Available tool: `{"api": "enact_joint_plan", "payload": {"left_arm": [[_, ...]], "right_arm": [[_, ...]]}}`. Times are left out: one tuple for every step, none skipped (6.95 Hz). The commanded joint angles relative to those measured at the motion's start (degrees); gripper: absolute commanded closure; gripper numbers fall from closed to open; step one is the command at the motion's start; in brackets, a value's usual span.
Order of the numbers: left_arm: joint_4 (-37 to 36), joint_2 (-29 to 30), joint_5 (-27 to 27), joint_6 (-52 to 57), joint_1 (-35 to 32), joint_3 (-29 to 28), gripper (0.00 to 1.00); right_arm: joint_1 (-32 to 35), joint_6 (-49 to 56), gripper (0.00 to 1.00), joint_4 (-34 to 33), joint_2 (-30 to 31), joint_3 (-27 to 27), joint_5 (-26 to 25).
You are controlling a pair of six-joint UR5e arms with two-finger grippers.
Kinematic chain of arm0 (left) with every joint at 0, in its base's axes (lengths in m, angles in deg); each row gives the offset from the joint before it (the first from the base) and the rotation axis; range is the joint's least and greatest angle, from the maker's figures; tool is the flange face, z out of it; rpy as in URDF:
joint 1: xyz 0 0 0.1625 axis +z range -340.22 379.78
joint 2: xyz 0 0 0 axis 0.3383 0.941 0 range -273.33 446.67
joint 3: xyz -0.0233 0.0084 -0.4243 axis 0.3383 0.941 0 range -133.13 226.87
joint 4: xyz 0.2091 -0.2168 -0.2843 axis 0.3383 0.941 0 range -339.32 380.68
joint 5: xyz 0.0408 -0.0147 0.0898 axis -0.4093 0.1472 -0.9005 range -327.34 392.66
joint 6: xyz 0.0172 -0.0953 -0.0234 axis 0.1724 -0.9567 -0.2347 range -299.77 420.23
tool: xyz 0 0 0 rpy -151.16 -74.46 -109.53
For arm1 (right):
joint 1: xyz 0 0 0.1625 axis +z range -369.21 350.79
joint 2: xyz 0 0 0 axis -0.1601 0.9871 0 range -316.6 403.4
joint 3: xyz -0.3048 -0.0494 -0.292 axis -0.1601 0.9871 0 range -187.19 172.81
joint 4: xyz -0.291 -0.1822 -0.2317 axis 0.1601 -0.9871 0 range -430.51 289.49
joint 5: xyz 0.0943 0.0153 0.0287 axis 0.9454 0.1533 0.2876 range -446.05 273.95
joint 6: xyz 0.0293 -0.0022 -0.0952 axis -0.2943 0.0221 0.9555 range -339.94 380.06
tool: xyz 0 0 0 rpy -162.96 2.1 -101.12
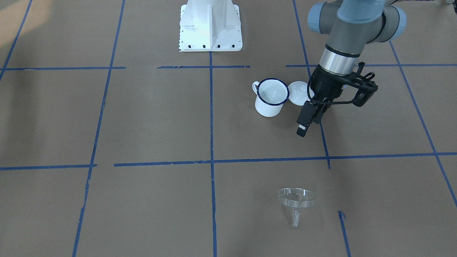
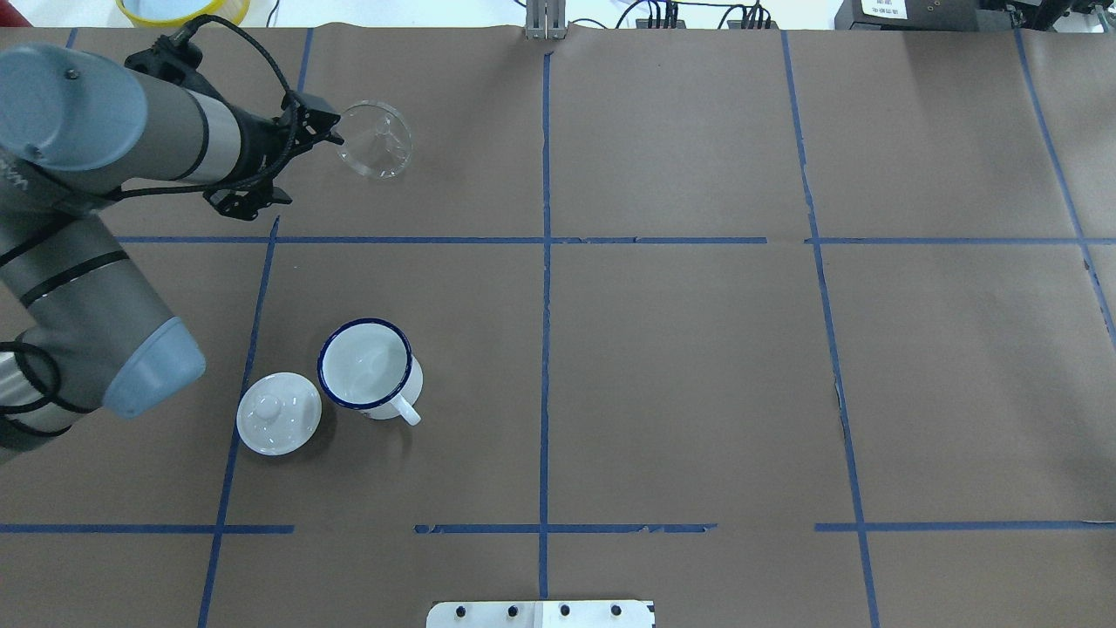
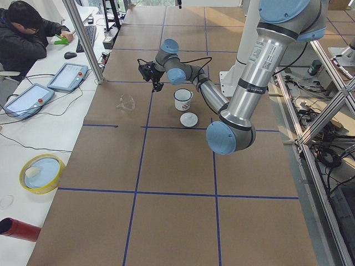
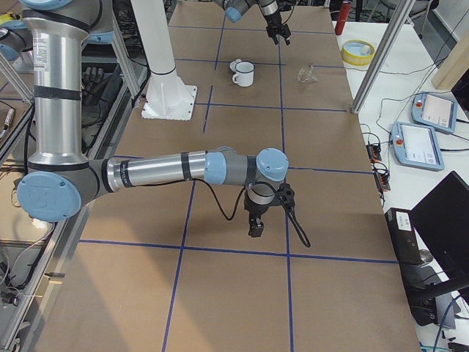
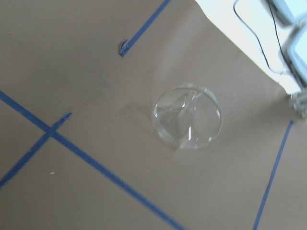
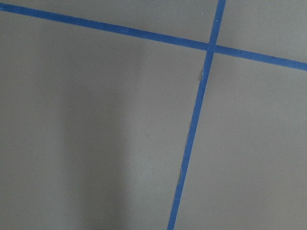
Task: Place funnel on cup
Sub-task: 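Move the left gripper to the clear glass funnel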
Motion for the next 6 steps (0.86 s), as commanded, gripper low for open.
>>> {"api": "enact_joint_plan", "payload": {"left_arm": [[10.8, 8.1, -5.8, -20.4, 0.0, -17.0, 0.00], [15.0, 12.6, -10.0, -23.7, 0.1, -26.3, 0.00], [17.3, 13.0, -10.3, -23.9, 0.2, -29.0, 0.00], [19.3, 13.4, -10.4, -24.5, 0.2, -31.6, 0.00], [22.0, 13.7, -10.5, -24.6, 0.2, -34.5, 0.00], [24.7, 14.7, -10.6, -24.8, 0.4, -38.0, 0.00]], "right_arm": [[0.0, 0.0, 0.00, 0.0, 0.0, -0.1, 0.0], [0.0, 0.0, 0.00, 0.0, 0.0, -0.1, 0.0], [0.0, 0.0, 0.00, 0.0, 0.0, -0.1, 0.0], [0.0, 0.0, 0.00, 0.0, 0.0, -0.1, 0.0], [0.0, 0.0, 0.00, 0.0, 0.0, -0.1, 0.0], [0.0, 0.0, 0.00, 0.0, 0.0, -0.1, 0.0]]}}
